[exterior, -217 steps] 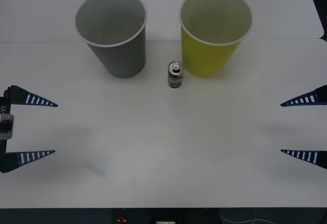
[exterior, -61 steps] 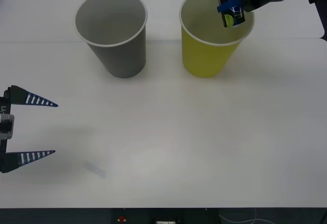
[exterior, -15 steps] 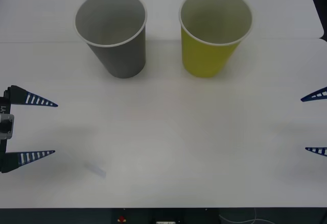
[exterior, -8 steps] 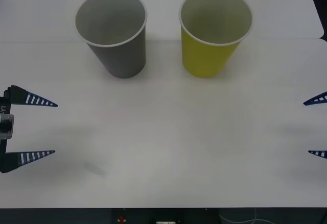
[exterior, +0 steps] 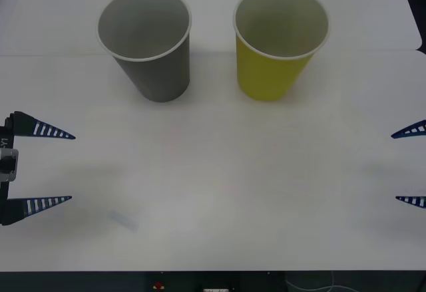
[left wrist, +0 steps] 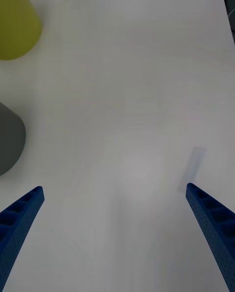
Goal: Put the can into the green bin and the plastic bottle into the gray bin
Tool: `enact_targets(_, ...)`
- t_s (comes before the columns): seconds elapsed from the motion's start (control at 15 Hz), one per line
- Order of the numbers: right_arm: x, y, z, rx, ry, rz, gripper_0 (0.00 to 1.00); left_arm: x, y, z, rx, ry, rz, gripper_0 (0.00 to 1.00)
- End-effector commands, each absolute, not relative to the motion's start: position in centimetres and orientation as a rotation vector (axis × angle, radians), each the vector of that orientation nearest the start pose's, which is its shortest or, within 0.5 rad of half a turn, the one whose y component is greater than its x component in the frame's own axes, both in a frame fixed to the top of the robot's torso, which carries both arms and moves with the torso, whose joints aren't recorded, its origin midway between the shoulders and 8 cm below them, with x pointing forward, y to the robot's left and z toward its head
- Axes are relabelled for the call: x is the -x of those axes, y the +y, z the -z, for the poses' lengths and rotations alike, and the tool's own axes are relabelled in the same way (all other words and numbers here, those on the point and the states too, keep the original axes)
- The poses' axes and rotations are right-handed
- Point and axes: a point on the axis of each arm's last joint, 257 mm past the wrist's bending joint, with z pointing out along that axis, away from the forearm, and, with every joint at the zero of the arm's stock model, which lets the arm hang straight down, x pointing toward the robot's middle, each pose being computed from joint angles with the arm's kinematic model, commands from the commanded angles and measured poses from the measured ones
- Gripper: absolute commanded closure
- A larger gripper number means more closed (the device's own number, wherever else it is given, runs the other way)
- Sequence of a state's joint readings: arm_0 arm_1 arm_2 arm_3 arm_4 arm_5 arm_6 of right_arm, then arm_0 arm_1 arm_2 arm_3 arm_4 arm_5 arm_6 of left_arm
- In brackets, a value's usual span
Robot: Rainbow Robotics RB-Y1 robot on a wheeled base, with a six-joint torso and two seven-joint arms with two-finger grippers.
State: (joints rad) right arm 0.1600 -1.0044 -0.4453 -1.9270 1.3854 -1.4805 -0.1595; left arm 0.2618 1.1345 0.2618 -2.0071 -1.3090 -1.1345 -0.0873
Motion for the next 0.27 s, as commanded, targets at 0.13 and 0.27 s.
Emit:
enact_targets(0.13,-33.36,-32.25,14.79,1.645,1.679,-0.239,0.0,-34.13,28.58,16.66,-1.762,1.444,0.118,0.0)
enact_targets(0.27,-33.36,-32.25,14.79,1.645,1.679,-0.239,0.0,-34.13,28.58,16.66,-1.762,1.444,0.118,0.0)
